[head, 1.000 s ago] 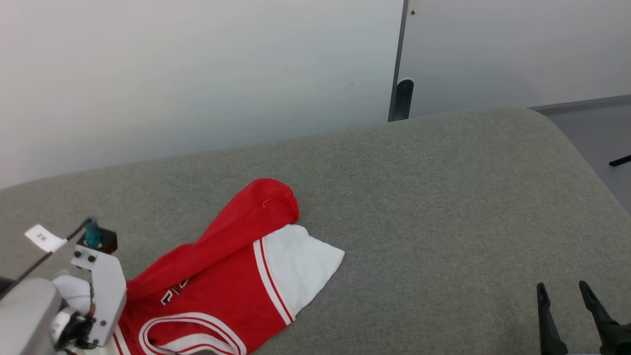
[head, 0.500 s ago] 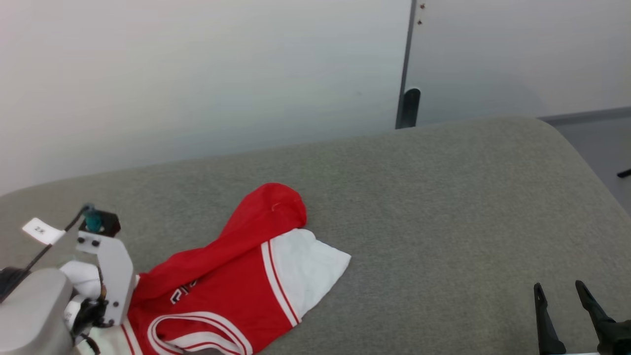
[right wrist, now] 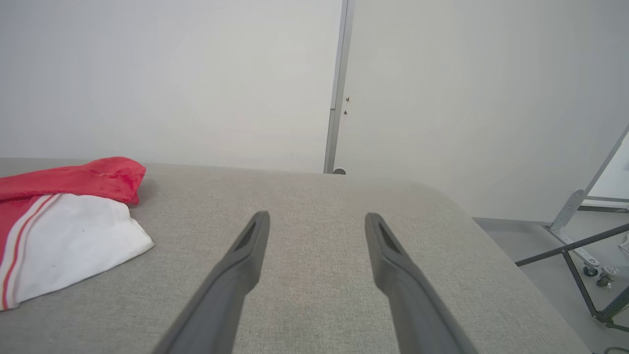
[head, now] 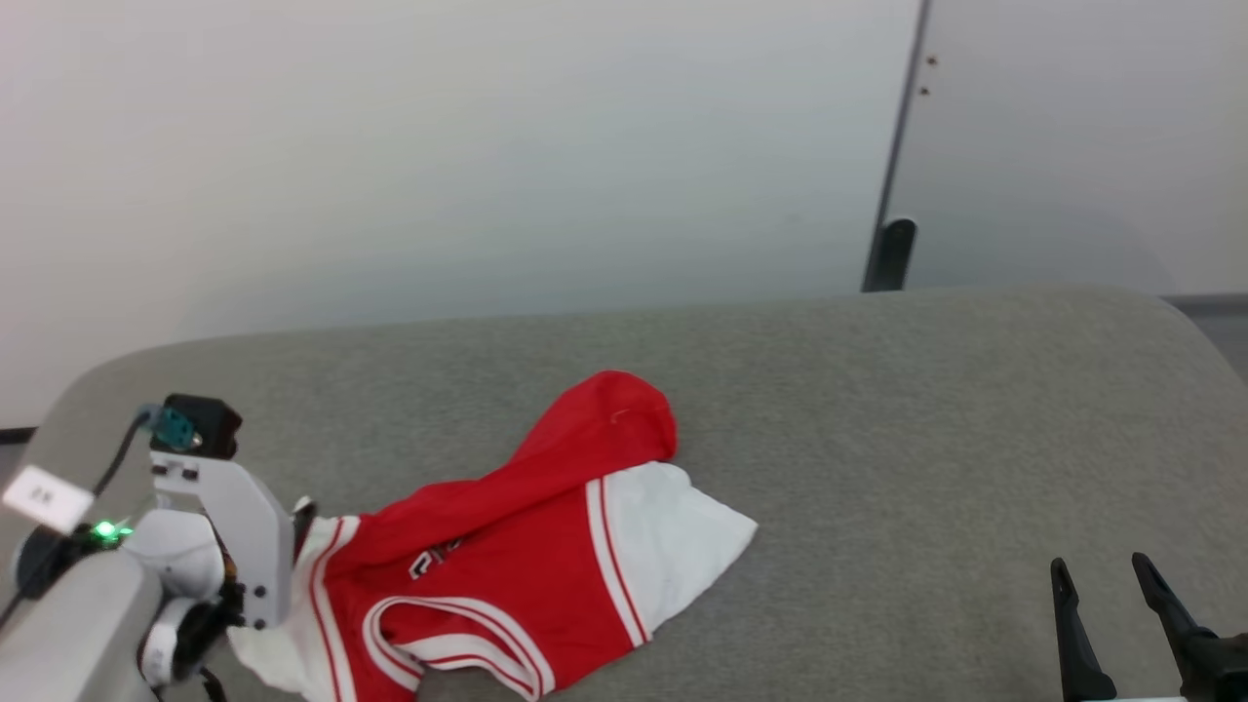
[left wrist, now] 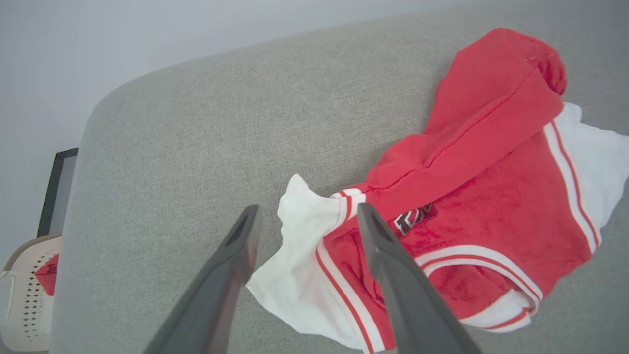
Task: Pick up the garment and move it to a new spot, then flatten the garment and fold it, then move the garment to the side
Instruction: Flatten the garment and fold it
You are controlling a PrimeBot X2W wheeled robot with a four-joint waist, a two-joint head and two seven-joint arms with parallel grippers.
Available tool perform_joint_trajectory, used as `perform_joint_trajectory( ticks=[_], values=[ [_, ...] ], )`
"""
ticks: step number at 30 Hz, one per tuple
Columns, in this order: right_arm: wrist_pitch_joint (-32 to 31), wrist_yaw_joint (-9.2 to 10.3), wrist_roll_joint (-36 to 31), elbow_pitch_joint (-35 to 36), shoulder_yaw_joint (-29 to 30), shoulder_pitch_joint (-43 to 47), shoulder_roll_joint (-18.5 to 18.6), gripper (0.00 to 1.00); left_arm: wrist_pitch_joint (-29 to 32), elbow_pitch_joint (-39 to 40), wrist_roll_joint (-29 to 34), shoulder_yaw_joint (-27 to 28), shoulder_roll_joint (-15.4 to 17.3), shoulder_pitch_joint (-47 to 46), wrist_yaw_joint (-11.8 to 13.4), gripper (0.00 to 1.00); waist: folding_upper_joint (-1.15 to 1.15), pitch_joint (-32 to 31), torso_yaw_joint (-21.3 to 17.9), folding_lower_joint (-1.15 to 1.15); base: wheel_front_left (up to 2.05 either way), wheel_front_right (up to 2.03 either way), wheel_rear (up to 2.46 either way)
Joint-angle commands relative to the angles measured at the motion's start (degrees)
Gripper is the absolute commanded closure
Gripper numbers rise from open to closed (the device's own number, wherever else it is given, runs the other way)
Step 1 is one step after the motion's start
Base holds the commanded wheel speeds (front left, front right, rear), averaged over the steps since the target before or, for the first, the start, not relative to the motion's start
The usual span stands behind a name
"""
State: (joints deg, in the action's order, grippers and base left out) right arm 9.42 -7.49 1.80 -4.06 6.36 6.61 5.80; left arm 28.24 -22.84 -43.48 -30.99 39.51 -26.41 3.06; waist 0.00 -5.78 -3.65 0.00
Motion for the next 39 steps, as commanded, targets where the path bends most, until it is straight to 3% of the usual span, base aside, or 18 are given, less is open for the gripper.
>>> perform_joint_trajectory(
  ticks=[1, 5, 8, 17, 29, 35, 39],
  values=[
    [0.36, 0.0, 0.24, -0.04, -0.18, -0.24, 0.04, 0.0, -1.16, 0.79, -0.24, 0.27, -0.28, 0.79, 0.38, 0.0, 0.0, -0.83, 1.57, 0.0, 0.0, 0.0, 0.0],
    [1.25, 0.0, 0.38, -0.52, -0.31, -0.06, -0.2, 0.0, -8.4, 5.01, -0.71, 2.44, -1.35, 4.11, 1.52, 0.0, 0.0, -1.37, 3.8, 0.0, 0.0, 0.0, 0.0],
    [1.39, 0.0, 0.35, -1.03, -1.01, -0.12, -0.34, 0.0, -14.61, 7.49, 0.09, 3.29, -2.33, 5.88, 1.04, 0.0, 0.0, -1.67, 5.54, 0.0, 0.0, 0.0, 0.0],
    [-0.82, 0.0, 1.8, -3.09, -5.7, -2.58, 1.91, 0.0, -30.34, 9.26, 2.05, 5.23, -5.23, 9.93, 1.38, 0.0, 0.0, -1.79, 9.92, 0.0, 0.0, 0.0, 0.0],
    [-7.58, 0.0, 6.14, -6.2, -12.26, -6.39, 7.23, 0.0, -39.65, 6.45, 3.14, 6.27, -6.38, 17.52, 4.11, 0.0, 0.0, -1.68, 14.96, 0.0, 0.0, 0.0, 0.0],
    [-17.32, 0.0, 11.63, -8.79, -15.39, -8.24, 11.29, 0.0, -42.44, 7.64, 4.88, 6.9, -8.19, 18.47, 5.27, 0.0, 0.0, -0.83, 20.17, 0.0, 0.0, 0.0, 0.0],
    [-22.94, 0.0, 14.92, -10.16, -17.16, -10.46, 14.5, 0.0, -43.22, 8.36, 7.19, 6.53, -9.53, 18.47, 4.55, 0.0, 0.0, 0.0, 23.81, 0.0, 0.0, 0.0, 0.0]
  ],
)
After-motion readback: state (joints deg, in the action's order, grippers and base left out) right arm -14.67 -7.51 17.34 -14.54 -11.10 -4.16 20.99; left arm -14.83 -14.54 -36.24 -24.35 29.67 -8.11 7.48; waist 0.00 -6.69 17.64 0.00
